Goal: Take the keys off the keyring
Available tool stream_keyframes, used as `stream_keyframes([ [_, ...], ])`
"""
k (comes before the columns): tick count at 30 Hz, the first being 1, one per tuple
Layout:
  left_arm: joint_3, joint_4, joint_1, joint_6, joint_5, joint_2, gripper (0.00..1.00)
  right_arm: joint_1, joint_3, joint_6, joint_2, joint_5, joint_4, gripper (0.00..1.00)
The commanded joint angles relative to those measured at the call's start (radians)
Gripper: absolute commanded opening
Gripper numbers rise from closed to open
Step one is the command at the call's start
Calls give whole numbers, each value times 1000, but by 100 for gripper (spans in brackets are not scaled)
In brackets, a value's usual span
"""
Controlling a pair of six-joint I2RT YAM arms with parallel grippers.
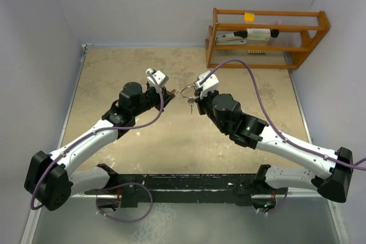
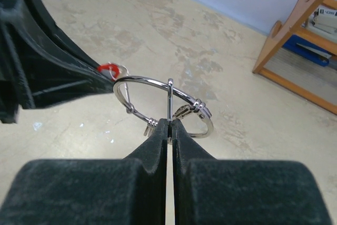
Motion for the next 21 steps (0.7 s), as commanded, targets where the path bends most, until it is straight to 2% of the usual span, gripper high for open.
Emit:
stream_keyframes([
  [1, 67, -65, -1, 17, -76, -67, 0, 5, -23, 17, -1, 44, 57, 0],
  [8, 88, -9, -1, 56, -34, -111, 0, 4, -56, 41, 49, -22, 84, 0],
  [14, 103, 21, -1, 75, -8, -132, 0, 4, -75, 28, 31, -91, 137, 16],
  [21, 136, 6, -1, 73, 27, -120, 0, 5, -206, -54, -56, -168, 358, 24],
])
